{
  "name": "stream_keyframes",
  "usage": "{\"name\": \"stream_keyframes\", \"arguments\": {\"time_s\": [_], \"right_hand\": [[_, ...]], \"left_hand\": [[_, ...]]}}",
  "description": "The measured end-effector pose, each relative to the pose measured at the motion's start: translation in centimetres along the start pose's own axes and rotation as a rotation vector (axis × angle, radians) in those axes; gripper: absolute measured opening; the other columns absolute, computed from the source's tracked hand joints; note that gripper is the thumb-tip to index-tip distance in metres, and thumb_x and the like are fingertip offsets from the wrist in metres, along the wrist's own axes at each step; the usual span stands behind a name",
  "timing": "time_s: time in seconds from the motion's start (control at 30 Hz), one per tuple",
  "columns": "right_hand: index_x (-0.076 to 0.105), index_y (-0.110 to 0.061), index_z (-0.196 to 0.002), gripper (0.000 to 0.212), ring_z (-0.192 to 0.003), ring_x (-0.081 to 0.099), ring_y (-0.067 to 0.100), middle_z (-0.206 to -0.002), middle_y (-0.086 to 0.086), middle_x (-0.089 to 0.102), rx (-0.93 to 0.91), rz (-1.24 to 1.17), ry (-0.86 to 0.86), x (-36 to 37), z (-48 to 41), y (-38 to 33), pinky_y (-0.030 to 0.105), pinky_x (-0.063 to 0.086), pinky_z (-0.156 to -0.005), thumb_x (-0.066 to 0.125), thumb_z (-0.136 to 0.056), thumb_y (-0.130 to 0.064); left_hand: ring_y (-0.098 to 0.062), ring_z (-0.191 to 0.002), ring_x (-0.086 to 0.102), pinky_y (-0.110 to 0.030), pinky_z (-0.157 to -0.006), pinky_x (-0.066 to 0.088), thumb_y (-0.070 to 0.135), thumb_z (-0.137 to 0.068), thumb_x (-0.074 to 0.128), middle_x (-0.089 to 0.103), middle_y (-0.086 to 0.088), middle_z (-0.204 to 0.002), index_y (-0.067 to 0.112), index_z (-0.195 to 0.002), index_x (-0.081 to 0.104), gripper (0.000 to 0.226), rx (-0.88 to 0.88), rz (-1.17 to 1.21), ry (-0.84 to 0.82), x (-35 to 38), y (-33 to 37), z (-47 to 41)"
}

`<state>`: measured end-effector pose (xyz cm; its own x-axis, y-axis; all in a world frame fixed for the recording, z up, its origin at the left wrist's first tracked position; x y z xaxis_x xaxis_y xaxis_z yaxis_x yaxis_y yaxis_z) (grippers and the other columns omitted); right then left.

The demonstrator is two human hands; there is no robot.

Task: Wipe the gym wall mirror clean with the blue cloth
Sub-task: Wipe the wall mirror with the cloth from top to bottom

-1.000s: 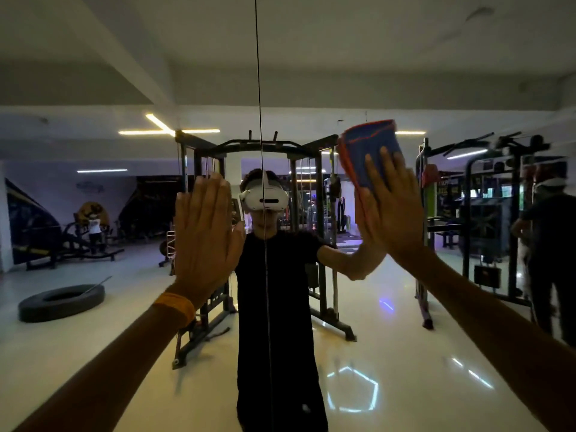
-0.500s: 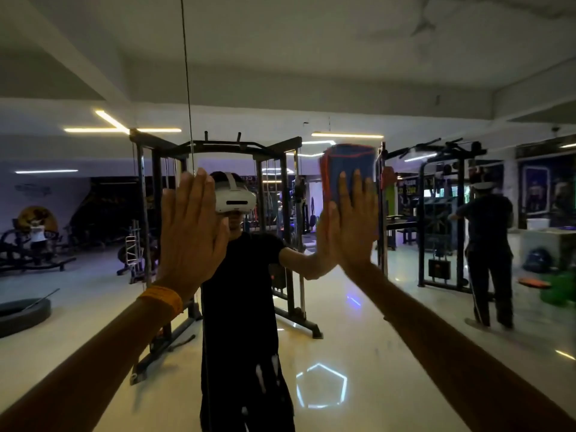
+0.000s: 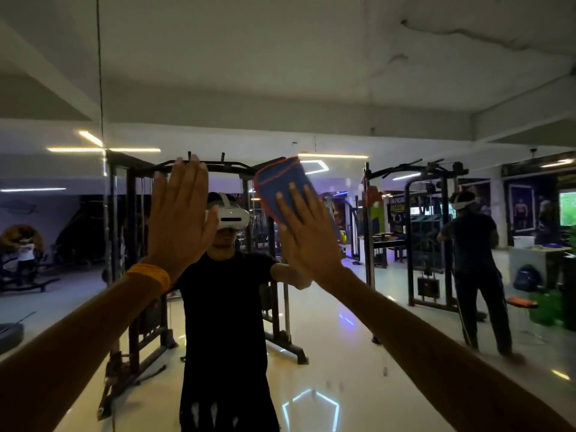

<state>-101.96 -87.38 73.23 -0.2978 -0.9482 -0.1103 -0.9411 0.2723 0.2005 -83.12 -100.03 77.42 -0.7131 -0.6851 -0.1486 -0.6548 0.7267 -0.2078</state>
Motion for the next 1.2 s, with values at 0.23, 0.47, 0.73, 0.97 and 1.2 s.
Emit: {"name": "stream_keyframes", "arguments": {"time_s": [0.23,0.47,0.73,0.97,1.2], "right_hand": [[0.011,-0.024,-0.165,0.056,-0.159,0.009,0.028,-0.171,0.011,0.017,0.112,0.034,0.136,-2.8,-3.3,11.8,0.062,0.026,-0.122,0.017,-0.112,-0.042],[0.023,-0.021,-0.163,0.054,-0.159,0.012,0.032,-0.17,0.01,0.021,-0.286,0.042,-0.066,0.1,-0.3,3.6,0.056,0.018,-0.126,0.025,-0.112,-0.038],[0.024,-0.015,-0.163,0.059,-0.158,0.014,0.034,-0.171,0.013,0.019,0.267,0.027,0.136,-2.9,-2.1,13.7,0.059,0.019,-0.124,0.017,-0.11,-0.04],[0.032,-0.008,-0.156,0.057,-0.153,0.028,0.037,-0.161,0.021,0.038,-0.104,0.018,0.1,-3.4,2.2,14.4,0.058,0.027,-0.122,0.017,-0.113,-0.041],[0.035,-0.01,-0.159,0.059,-0.157,0.021,0.035,-0.167,0.014,0.029,0.112,-0.119,0.067,-2.3,7.9,12.3,0.058,0.023,-0.124,0.035,-0.107,-0.037]], "left_hand": [[-0.031,-0.161,-0.004,-0.058,-0.129,0.003,0.046,-0.103,0.025,0.001,-0.014,-0.174,0.006,-0.165,0.01,0.075,-0.038,-0.053,-0.057,2.0,2.1,-1.3],[-0.037,-0.16,0.001,-0.05,-0.127,-0.013,0.052,-0.101,0.027,0.004,-0.018,-0.173,0.003,-0.163,0.015,0.08,-0.089,-0.145,-0.023,1.0,3.9,-1.6],[-0.036,-0.16,0.005,-0.058,-0.128,0.009,0.044,-0.105,0.04,0.01,-0.018,-0.172,0.003,-0.163,0.016,0.075,-0.045,-0.093,-0.034,2.5,8.1,-3.3],[-0.033,-0.161,-0.001,-0.058,-0.129,0.004,0.049,-0.105,0.03,0.003,-0.015,-0.174,0.006,-0.165,0.012,0.076,-0.047,-0.063,-0.04,4.2,9.4,-3.1],[-0.033,-0.161,-0.003,-0.06,-0.128,0.005,0.056,-0.104,0.018,-0.001,-0.016,-0.174,0.006,-0.165,0.007,0.079,-0.048,-0.087,-0.032,4.7,10.1,-2.4]]}}
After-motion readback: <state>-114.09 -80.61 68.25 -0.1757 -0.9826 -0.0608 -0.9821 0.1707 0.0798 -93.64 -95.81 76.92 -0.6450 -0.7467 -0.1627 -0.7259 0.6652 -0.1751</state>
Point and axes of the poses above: each hand's wrist, its own z-axis away from the middle knuckle, its own x-axis out of the palm, y = z × x, the point moved 8 cm from there along -z, towards the middle knuckle
